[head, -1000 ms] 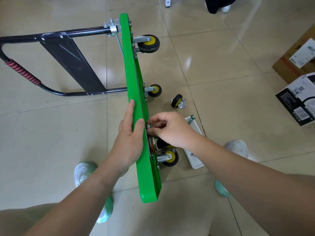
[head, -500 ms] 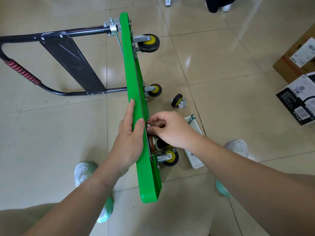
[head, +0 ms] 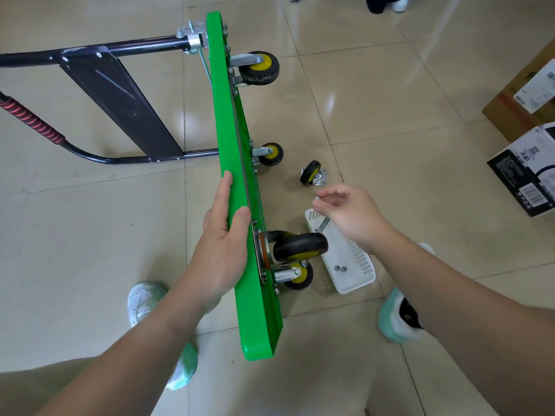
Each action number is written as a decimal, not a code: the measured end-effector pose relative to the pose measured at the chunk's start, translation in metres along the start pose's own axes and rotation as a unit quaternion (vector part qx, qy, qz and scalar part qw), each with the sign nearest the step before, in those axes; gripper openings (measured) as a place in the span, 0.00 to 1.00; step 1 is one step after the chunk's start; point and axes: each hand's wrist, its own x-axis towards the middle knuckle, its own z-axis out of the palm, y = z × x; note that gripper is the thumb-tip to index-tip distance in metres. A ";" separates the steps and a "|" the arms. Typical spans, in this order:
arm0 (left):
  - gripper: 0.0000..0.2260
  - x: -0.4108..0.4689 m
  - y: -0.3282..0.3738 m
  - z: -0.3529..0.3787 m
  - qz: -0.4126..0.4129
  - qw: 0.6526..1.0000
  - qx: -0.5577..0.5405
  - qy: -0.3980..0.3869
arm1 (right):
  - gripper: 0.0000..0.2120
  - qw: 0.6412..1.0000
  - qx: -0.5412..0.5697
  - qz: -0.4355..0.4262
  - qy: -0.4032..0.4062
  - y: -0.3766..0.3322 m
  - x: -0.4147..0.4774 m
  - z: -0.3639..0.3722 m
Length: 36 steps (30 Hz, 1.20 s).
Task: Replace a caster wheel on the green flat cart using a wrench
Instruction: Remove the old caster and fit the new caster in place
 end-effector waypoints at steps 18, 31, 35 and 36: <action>0.28 0.001 -0.001 0.000 -0.001 1.000 0.022 0.020 | 0.17 0.920 -0.335 0.200 -0.047 0.173 0.030 -0.012; 0.27 0.004 0.005 -0.003 -0.001 0.999 0.033 0.005 | 0.13 0.933 -0.254 -0.016 -0.254 -0.050 0.009 0.021; 0.27 0.010 0.011 -0.005 0.007 0.999 0.051 -0.009 | 0.22 0.916 -0.289 -0.011 -0.277 -0.040 0.010 0.040; 0.28 0.011 0.011 -0.006 0.008 0.998 0.054 -0.014 | 0.24 0.918 -0.281 -0.001 -0.280 -0.038 0.011 0.043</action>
